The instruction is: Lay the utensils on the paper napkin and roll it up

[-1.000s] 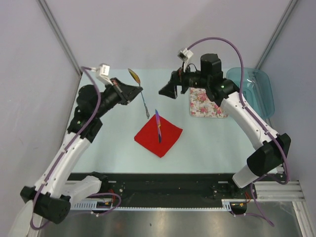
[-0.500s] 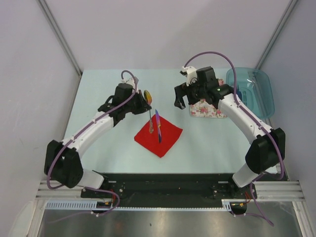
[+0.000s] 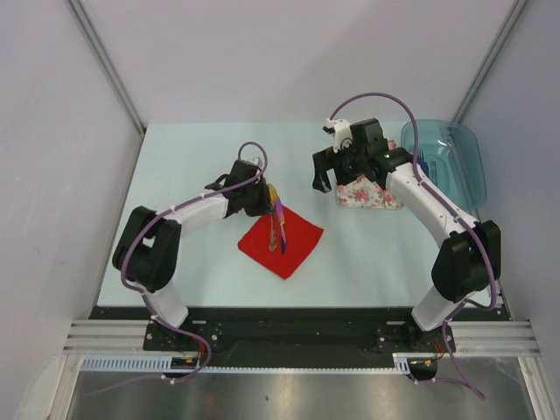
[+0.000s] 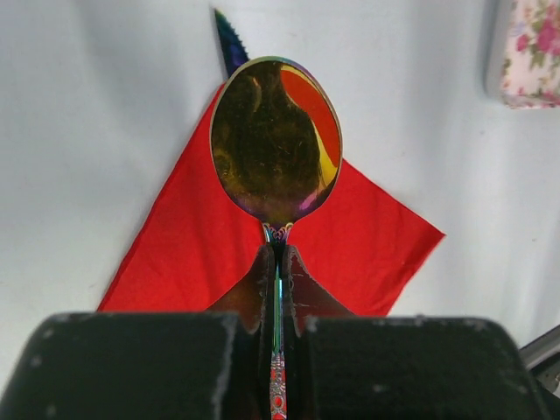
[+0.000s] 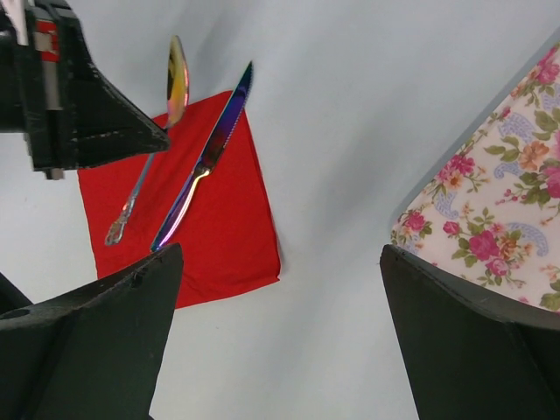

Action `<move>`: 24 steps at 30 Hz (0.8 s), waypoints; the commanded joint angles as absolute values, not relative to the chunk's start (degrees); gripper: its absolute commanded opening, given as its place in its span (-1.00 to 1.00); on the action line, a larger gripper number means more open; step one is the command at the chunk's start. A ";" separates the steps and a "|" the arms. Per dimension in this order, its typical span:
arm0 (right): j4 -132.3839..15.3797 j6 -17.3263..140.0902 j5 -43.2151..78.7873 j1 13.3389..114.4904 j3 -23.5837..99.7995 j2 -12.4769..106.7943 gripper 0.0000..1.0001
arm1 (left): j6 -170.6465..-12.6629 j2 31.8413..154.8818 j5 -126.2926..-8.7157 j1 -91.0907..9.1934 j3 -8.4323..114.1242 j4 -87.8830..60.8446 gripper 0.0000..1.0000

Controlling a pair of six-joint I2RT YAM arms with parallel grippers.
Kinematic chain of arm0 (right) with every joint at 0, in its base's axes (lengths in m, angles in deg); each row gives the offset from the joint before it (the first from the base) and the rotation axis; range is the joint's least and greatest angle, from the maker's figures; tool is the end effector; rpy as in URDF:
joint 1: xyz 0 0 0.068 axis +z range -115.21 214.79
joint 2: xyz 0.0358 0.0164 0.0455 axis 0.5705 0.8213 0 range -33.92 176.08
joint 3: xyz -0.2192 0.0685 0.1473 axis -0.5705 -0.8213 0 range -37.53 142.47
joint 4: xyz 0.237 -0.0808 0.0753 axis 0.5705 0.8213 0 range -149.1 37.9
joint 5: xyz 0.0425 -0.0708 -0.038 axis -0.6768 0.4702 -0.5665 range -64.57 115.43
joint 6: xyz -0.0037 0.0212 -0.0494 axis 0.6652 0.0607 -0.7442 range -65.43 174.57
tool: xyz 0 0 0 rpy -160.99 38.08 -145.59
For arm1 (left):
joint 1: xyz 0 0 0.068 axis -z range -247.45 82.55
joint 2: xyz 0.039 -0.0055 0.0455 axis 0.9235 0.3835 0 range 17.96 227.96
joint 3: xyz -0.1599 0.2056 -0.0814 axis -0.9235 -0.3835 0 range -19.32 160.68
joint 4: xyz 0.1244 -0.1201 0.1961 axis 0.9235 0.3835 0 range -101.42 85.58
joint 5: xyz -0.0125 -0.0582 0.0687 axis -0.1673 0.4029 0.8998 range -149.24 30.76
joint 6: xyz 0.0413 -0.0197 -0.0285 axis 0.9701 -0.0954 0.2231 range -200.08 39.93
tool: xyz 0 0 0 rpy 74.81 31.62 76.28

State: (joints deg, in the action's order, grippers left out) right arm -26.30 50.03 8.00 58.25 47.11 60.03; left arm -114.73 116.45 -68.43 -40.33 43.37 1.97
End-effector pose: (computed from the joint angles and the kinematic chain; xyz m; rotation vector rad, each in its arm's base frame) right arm 0.3349 0.1571 0.3241 -0.7128 2.2077 0.5190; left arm 0.3216 -0.1710 0.1973 -0.0907 2.5303 -0.6578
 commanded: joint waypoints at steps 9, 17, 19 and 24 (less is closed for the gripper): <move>-27.19 50.87 6.53 58.52 47.46 59.42 1.00 | -119.01 123.68 -66.63 -39.67 48.97 0.36 -0.99; -27.63 50.96 6.09 58.34 46.76 59.24 1.00 | -120.50 125.36 -66.45 -39.67 49.23 0.54 -0.94; -27.72 51.05 6.00 58.34 46.76 59.24 0.99 | -120.42 125.62 -66.01 -39.67 49.41 0.80 -0.94; -27.72 51.14 5.83 58.25 46.67 59.33 1.00 | -120.42 126.41 -65.75 -39.67 49.58 0.89 -0.88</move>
